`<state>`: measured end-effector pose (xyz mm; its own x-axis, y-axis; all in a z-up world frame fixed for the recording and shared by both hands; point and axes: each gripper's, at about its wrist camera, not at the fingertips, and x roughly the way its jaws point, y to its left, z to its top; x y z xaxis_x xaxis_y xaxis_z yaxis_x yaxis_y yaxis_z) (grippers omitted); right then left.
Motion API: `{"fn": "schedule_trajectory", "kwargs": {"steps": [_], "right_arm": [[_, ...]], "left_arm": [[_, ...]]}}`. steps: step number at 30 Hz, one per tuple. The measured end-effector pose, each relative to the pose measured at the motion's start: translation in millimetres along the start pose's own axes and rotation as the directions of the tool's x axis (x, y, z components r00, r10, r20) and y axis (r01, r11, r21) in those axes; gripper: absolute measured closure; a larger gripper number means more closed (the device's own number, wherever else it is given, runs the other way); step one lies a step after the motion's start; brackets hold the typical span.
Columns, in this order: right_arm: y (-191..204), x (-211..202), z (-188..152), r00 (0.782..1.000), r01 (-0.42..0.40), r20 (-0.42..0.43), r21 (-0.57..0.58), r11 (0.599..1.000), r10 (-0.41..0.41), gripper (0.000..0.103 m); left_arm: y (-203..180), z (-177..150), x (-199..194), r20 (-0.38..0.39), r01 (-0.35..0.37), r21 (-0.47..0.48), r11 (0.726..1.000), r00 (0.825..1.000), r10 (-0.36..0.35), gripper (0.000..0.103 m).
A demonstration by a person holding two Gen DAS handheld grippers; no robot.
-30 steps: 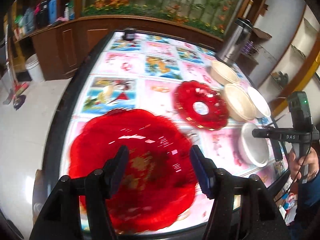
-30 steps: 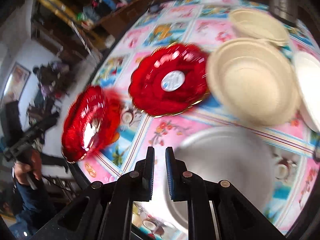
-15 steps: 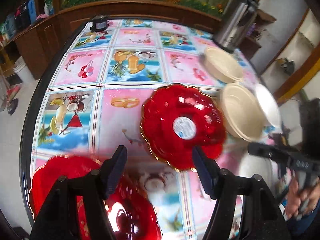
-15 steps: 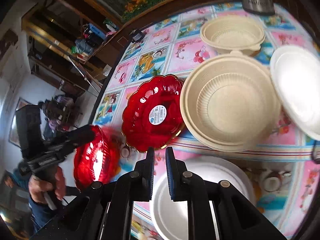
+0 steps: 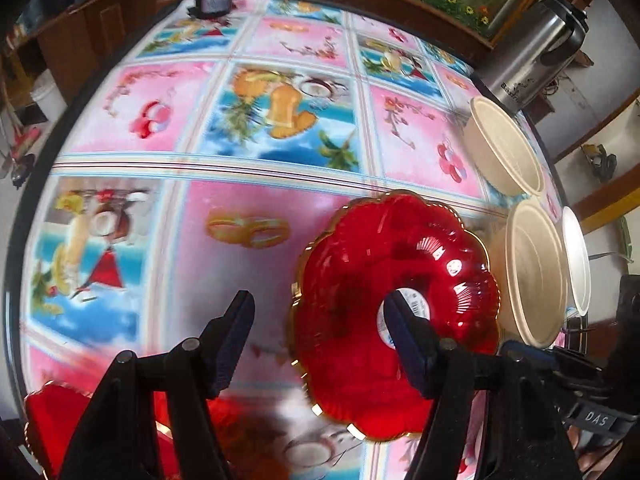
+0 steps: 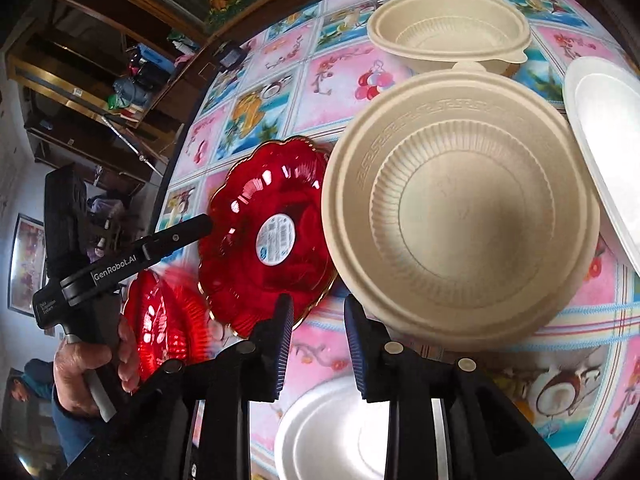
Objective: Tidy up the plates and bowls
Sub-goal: 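Grasp the red plate with the white label using the left gripper, lift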
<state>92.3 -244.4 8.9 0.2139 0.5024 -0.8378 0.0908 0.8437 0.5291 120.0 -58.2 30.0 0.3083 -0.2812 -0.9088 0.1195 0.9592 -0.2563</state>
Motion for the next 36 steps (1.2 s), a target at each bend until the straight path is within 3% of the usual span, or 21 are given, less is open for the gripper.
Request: {"fn": "schedule_trajectory", "kwargs": {"steps": [2,4,8,13,26,36], "right_arm": [[-2,4,3,1.000,0.003,-0.003,0.006,1.000,-0.003,0.074],[-2,6,5,1.000,0.011,0.002,0.004,1.000,-0.011,0.074],[0,1,5,0.999,0.042,0.036,-0.020,0.999,-0.041,0.078],[4,-8,1,0.998,0.007,0.068,-0.037,0.999,-0.005,0.088],[31,-26,-17,0.993,-0.047,0.102,-0.095,0.994,0.056,0.088],[70,-33,-44,0.986,-0.129,0.082,-0.183,0.975,0.146,0.088]], "left_arm": [[-6,1,5,-0.009,-0.004,0.022,1.000,1.000,0.004,0.064],[-12,0,8,-0.007,-0.025,0.051,0.998,1.000,0.026,0.070],[-15,-7,4,0.014,-0.039,0.086,0.996,0.999,0.038,0.070],[-4,-13,-17,0.048,-0.001,0.063,0.998,0.999,-0.002,0.070],[5,-33,-63,0.122,0.022,0.068,0.997,0.992,-0.030,0.070],[44,-85,-116,0.210,0.027,0.030,0.999,0.977,-0.033,0.069]]}}
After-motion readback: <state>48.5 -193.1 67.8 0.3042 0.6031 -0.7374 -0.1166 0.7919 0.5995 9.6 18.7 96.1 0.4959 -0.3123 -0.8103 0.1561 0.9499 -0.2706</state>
